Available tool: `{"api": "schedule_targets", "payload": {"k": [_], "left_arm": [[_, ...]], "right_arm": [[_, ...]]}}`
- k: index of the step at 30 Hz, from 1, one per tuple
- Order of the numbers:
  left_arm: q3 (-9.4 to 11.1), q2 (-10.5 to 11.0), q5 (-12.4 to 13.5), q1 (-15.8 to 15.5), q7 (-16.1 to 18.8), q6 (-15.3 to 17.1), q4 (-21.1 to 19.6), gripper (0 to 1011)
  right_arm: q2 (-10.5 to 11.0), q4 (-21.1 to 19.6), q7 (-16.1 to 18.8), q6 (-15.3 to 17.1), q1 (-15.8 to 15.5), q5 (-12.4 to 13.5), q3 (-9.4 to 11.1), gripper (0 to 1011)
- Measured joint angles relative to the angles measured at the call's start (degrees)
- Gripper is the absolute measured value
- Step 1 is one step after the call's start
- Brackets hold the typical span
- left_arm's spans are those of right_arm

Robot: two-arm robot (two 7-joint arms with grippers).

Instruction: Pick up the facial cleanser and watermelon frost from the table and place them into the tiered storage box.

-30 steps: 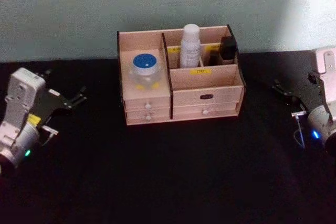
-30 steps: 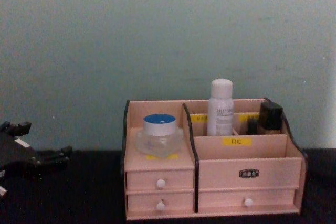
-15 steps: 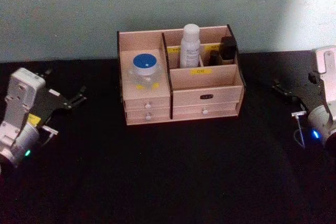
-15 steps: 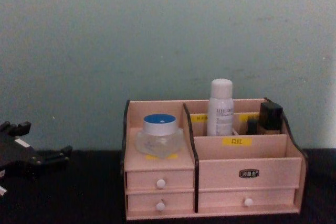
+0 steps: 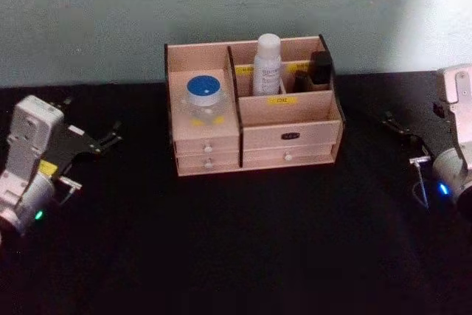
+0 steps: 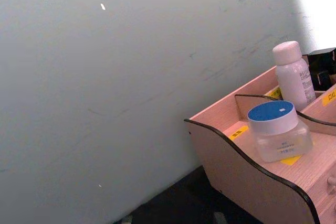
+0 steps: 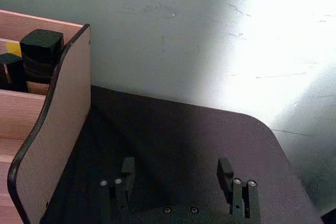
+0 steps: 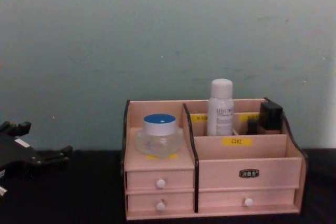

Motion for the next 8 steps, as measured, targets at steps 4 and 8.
{"api": "schedule_targets", "payload": {"k": [4, 8], "left_arm": [[0.0, 0.0, 0.0, 0.0, 0.0, 0.0, 0.0, 1001], [0.0, 0.0, 0.0, 0.0, 0.0, 0.0, 0.0, 1001]], "right_arm": [[0.0, 0.0, 0.0, 0.0, 0.0, 0.0, 0.0, 1000], [0.0, 0.0, 0.0, 0.0, 0.0, 0.0, 0.0, 1000]]}}
